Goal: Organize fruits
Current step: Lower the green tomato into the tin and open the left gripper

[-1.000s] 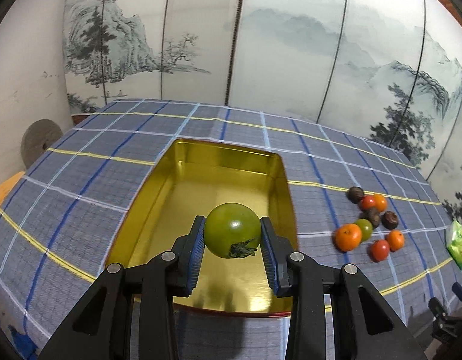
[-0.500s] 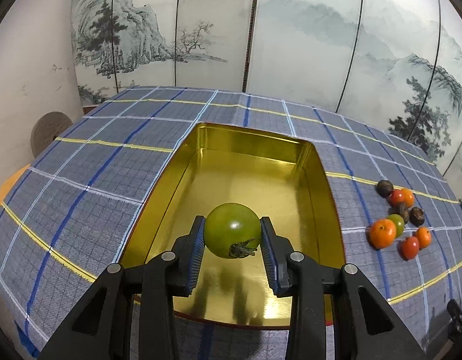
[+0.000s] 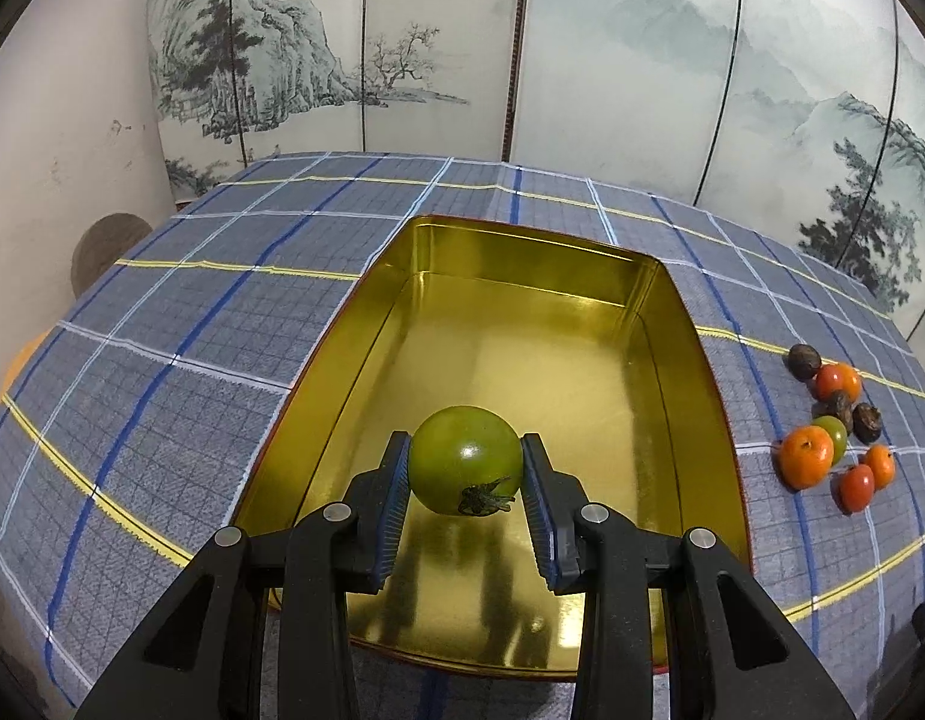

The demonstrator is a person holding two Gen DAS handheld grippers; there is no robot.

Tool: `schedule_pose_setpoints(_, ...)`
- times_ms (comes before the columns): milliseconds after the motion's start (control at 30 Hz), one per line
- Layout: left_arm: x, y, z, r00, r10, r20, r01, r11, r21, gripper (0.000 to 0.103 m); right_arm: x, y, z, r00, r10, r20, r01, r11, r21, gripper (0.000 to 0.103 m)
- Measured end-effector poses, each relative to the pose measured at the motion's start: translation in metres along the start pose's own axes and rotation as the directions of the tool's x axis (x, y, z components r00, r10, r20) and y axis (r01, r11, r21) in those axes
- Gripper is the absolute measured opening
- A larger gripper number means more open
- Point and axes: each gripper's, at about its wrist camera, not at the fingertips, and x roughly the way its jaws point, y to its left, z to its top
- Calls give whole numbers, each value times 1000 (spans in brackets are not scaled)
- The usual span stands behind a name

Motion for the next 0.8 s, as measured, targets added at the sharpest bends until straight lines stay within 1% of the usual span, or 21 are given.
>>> schedule_pose_setpoints(133,2,0,-1,1000,1,4,-2,1000,10,37,1,2,0,1000,-1,-1,1,1000,-5,102)
schedule_pose_setpoints(433,13,2,-5,1000,10,-15,-10,1000,4,37,3,7,0,1000,-6,-7,5,1000,-18,102)
schedule_pose_setpoints(800,21,3,-9,999,35,1,-35,999,38,37,4,11,0,1000,-8,-15,8,1000,-27,102)
